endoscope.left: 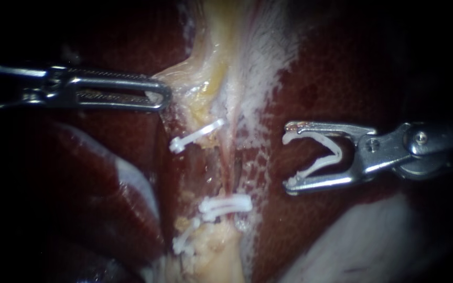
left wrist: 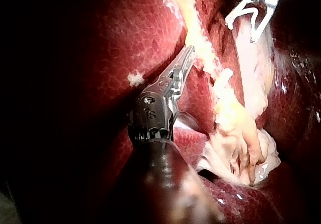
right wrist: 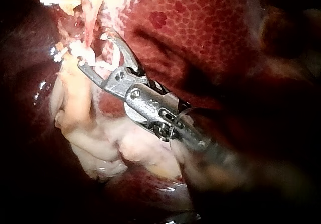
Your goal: Clipping third clip right tube
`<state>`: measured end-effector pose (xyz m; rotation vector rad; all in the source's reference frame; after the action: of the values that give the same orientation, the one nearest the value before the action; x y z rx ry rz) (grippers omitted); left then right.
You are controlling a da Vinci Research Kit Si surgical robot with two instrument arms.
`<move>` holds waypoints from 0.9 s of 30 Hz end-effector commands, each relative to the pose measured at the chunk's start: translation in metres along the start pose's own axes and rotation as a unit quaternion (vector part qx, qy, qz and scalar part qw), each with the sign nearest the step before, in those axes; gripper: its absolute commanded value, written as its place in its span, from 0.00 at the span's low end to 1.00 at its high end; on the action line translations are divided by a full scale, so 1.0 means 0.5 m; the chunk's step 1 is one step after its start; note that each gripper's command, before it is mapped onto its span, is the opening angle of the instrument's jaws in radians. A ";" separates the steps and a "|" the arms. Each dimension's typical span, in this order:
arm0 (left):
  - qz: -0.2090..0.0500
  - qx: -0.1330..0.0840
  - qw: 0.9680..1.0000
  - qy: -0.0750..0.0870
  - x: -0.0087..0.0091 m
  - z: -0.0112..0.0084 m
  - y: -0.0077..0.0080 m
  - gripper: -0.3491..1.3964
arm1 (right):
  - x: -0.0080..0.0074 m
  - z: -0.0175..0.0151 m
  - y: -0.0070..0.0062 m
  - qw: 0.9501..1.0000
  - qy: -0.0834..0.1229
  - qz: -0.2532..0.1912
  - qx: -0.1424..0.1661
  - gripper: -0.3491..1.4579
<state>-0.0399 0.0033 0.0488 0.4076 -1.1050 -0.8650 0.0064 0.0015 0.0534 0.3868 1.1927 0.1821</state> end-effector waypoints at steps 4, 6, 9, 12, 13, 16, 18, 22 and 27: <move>0.000 0.000 1.000 0.000 -0.0001 -0.0006 -0.0003 0.00 | -0.0001 0.0001 -0.0001 1.000 0.000 -0.003 0.000 0.52; -0.001 0.002 1.000 0.001 -0.0006 -0.0014 -0.0004 0.00 | -0.0002 0.0003 -0.0002 1.000 0.000 0.015 -0.001 0.52; -0.002 0.004 1.000 0.001 -0.0014 -0.0029 -0.0004 0.00 | -0.0004 0.0011 -0.0003 0.999 0.000 0.035 -0.002 0.52; -0.003 0.005 1.000 0.002 -0.0023 -0.0050 -0.0006 0.00 | -0.0011 0.0026 -0.0007 0.998 -0.001 0.060 -0.006 0.52; -0.003 0.004 1.000 0.002 -0.0026 -0.0058 -0.0008 0.00 | -0.0014 0.0032 -0.0009 0.998 -0.001 0.068 -0.005 0.52; -0.005 0.002 1.000 0.002 -0.0033 -0.0080 -0.0017 0.00 | -0.0029 0.0057 -0.0019 0.996 -0.001 0.086 0.002 0.52; -0.005 0.001 1.000 0.002 -0.0039 -0.0093 -0.0023 0.00 | -0.0043 0.0077 -0.0025 0.995 -0.002 0.094 0.010 0.52; -0.007 0.000 1.000 0.001 -0.0049 -0.0114 -0.0040 0.00 | -0.0060 0.0117 -0.0028 0.994 -0.003 0.105 0.012 0.52; -0.007 0.000 1.000 0.001 -0.0050 -0.0130 -0.0059 0.00 | -0.0067 0.0160 -0.0016 0.994 -0.003 0.110 0.018 0.52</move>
<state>-0.0356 0.0025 0.0425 0.4170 -1.1014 -0.8782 0.0130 -0.0020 0.0588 0.5568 1.1481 0.3466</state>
